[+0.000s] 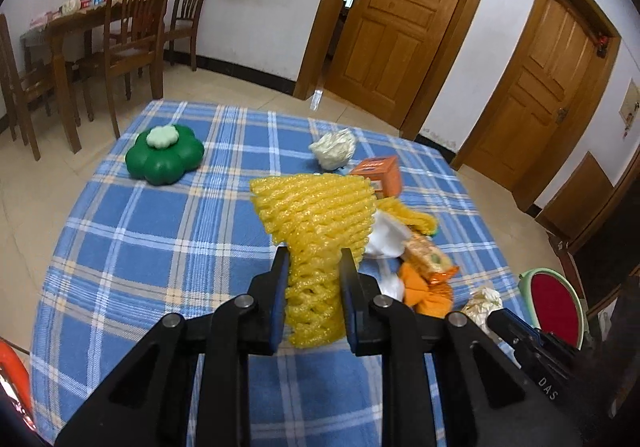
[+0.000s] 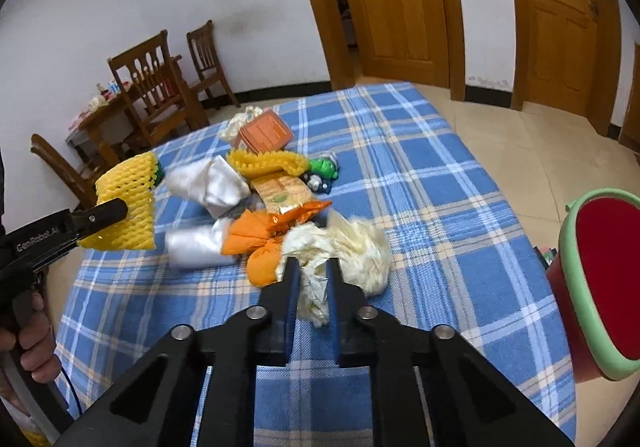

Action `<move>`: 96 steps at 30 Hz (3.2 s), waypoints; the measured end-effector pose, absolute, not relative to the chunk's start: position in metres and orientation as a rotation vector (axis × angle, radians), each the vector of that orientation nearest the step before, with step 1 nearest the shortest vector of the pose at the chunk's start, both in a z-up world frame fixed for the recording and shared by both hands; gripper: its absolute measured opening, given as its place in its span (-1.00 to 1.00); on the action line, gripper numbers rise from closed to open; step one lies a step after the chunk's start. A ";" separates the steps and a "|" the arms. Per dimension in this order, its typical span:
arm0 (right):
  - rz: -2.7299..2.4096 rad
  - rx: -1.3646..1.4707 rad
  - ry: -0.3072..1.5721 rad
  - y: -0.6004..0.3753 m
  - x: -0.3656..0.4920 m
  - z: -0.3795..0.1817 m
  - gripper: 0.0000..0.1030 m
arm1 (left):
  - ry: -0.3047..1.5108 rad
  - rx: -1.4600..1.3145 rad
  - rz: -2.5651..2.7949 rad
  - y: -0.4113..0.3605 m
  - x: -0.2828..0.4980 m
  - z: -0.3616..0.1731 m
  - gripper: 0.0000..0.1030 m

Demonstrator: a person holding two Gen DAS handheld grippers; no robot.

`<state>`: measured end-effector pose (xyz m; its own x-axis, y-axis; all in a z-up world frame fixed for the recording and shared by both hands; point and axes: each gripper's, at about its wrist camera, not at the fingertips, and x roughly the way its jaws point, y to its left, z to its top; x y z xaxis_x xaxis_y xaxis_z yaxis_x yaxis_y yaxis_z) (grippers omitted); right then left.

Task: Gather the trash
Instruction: 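Drop the paper into the red bin with right tool while left carries net, then open the left tool over the red bin to release the yellow net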

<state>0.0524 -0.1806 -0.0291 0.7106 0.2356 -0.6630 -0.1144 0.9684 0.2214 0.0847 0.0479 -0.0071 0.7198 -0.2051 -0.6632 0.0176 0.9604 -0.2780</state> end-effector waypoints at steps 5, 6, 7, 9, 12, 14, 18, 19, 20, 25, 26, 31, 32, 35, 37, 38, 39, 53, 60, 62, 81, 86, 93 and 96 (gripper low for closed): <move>0.180 0.184 0.712 -0.190 0.041 -0.017 -0.86 | 0.746 -0.241 -0.166 0.035 0.077 0.003 -0.55; 0.174 0.193 0.704 -0.194 0.038 -0.014 -0.86 | 0.744 -0.235 -0.177 0.031 0.077 0.004 -0.55; 0.170 0.199 0.700 -0.196 0.036 -0.013 -0.86 | 0.743 -0.230 -0.187 0.028 0.075 0.005 -0.55; 0.158 0.216 0.686 -0.204 0.031 -0.009 -0.86 | 0.741 -0.221 -0.212 0.019 0.074 0.008 -0.55; 0.127 0.238 0.665 -0.216 0.024 -0.002 -0.86 | 0.742 -0.205 -0.249 0.006 0.073 0.012 -0.55; 0.100 0.254 0.651 -0.227 0.018 0.003 -0.86 | 0.747 -0.198 -0.276 -0.004 0.072 0.014 -0.55; 0.034 0.287 0.620 -0.255 0.009 0.010 -0.86 | 0.764 -0.177 -0.331 -0.026 0.074 0.014 -0.55; 0.016 0.295 0.613 -0.263 0.007 0.012 -0.86 | 0.770 -0.170 -0.347 -0.033 0.075 0.014 -0.55; 0.000 0.303 0.607 -0.269 0.006 0.013 -0.86 | 0.774 -0.165 -0.361 -0.039 0.076 0.014 -0.55; -0.093 0.349 0.588 -0.307 -0.003 0.014 -0.86 | 0.786 -0.124 -0.421 -0.075 0.078 0.015 -0.55; -0.105 0.355 0.585 -0.312 -0.005 0.014 -0.86 | 0.788 -0.116 -0.432 -0.081 0.079 0.016 -0.55; -0.190 0.404 0.580 -0.349 -0.010 0.007 -0.86 | 0.799 -0.069 -0.487 -0.117 0.082 0.016 -0.55; -0.200 0.411 0.580 -0.354 -0.011 0.005 -0.86 | 0.803 -0.059 -0.498 -0.124 0.083 0.016 -0.55; -0.245 0.447 0.583 -0.375 -0.016 -0.002 -0.86 | 0.812 -0.029 -0.532 -0.145 0.085 0.015 -0.55; -0.266 0.462 0.584 -0.385 -0.017 -0.005 -0.86 | 0.817 -0.010 -0.555 -0.160 0.085 0.015 -0.55; -0.283 0.470 0.585 -0.392 -0.018 -0.007 -0.85 | 0.820 -0.002 -0.565 -0.166 0.085 0.014 -0.55; -0.293 0.473 0.584 -0.396 -0.019 -0.008 -0.85 | 0.822 0.006 -0.575 -0.173 0.086 0.014 -0.55; -0.382 0.500 0.576 -0.438 -0.034 -0.020 -0.57 | 0.871 0.128 -0.718 -0.266 0.093 -0.003 -0.55; -0.412 0.525 0.549 -0.449 -0.046 -0.016 -0.41 | 0.899 0.178 -0.779 -0.305 0.093 -0.016 -0.55; -0.421 0.528 0.542 -0.452 -0.050 -0.015 -0.40 | 0.905 0.194 -0.796 -0.316 0.091 -0.020 -0.55; -0.453 0.576 0.528 -0.464 -0.060 -0.015 -0.38 | 0.917 0.238 -0.822 -0.344 0.081 -0.026 0.10; -0.438 0.577 0.528 -0.459 -0.060 -0.011 -0.26 | 0.911 0.206 -0.791 -0.325 0.082 -0.020 0.10; -0.403 0.571 0.524 -0.446 -0.061 -0.005 -0.12 | 0.908 0.149 -0.711 -0.284 0.085 -0.012 0.21; -0.382 0.570 0.532 -0.436 -0.058 -0.002 -0.05 | 0.908 0.120 -0.658 -0.260 0.087 -0.011 0.25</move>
